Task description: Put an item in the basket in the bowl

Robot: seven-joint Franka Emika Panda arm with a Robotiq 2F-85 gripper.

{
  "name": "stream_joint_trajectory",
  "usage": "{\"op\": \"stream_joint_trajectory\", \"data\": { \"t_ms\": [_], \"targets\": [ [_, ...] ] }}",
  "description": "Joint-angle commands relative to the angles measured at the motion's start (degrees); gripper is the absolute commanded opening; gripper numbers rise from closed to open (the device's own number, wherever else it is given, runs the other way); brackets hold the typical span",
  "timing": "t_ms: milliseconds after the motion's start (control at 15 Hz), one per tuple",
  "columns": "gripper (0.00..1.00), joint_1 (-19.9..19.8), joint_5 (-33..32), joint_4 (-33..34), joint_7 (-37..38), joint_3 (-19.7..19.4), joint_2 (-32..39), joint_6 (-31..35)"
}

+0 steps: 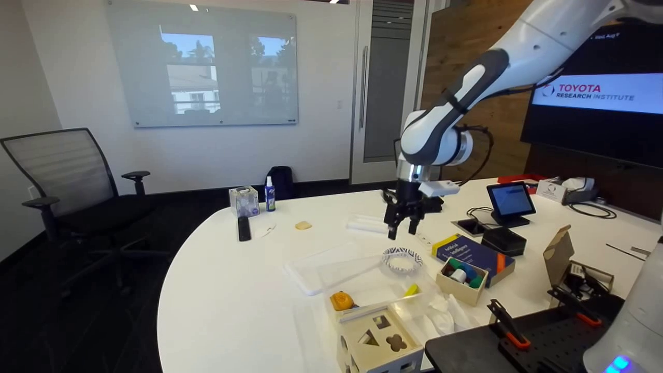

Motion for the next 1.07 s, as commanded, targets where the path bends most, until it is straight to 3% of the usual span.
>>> {"op": "stream_joint_trajectory", "data": {
  "t_ms": [0,400,1000],
  "targets": [
    [1.0,2.33,-0.22,7.59,4.67,2.81,14.25,3.84],
    [1.0,6.9,-4.69,18.07,12.69,0.63,30.65,4.85],
    [1.0,9.14,-6.25,27.09,14.88,0.08,40.33,3.06]
  ]
}}
